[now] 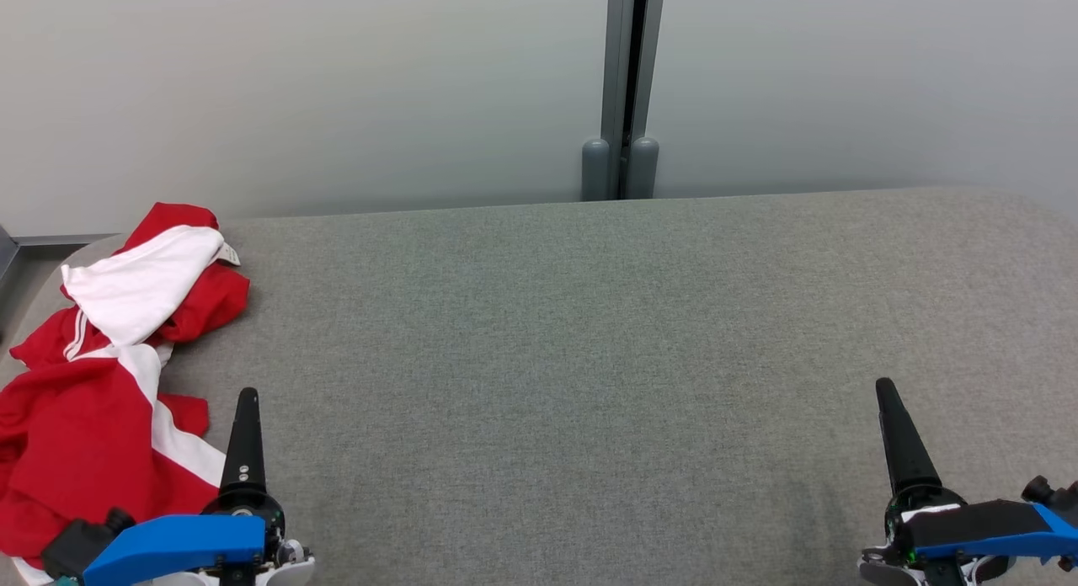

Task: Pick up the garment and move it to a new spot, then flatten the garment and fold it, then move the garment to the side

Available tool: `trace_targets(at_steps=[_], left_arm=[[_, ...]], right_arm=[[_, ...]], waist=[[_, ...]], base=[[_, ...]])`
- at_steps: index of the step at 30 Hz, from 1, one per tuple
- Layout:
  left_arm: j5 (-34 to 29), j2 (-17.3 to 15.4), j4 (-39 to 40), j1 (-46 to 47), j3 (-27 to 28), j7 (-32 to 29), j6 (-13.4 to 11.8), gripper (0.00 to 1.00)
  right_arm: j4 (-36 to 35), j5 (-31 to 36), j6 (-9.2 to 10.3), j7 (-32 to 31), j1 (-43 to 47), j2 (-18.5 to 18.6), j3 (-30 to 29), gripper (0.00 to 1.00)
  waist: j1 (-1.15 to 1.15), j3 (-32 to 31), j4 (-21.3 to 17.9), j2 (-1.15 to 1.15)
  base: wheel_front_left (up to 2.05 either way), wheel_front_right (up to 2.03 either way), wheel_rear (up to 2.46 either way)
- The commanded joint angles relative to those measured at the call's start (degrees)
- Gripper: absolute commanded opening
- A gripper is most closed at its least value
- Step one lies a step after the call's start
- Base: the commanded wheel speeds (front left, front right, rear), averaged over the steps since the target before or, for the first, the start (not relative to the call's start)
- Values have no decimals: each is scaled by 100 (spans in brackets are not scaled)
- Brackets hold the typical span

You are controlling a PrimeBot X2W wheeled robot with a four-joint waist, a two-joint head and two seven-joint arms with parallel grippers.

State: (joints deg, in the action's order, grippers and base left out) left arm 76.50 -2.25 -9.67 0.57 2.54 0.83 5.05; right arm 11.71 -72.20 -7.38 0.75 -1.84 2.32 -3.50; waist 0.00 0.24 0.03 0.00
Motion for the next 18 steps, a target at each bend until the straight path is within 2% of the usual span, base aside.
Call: trace_targets(at_steps=[1,18], left_arm=[[-280,-48,176,44,-69,66,-35,100],[-2391,-58,420,-105,-345,411,-317,100]], right_arm=[[-175,336,-6,73,-7,34,33,100],[-345,2268,-8,418,119,45,286,100]], waist=[[0,4,3,0],[0,34,1,0]], base=[[0,0,0],[0,0,0]])
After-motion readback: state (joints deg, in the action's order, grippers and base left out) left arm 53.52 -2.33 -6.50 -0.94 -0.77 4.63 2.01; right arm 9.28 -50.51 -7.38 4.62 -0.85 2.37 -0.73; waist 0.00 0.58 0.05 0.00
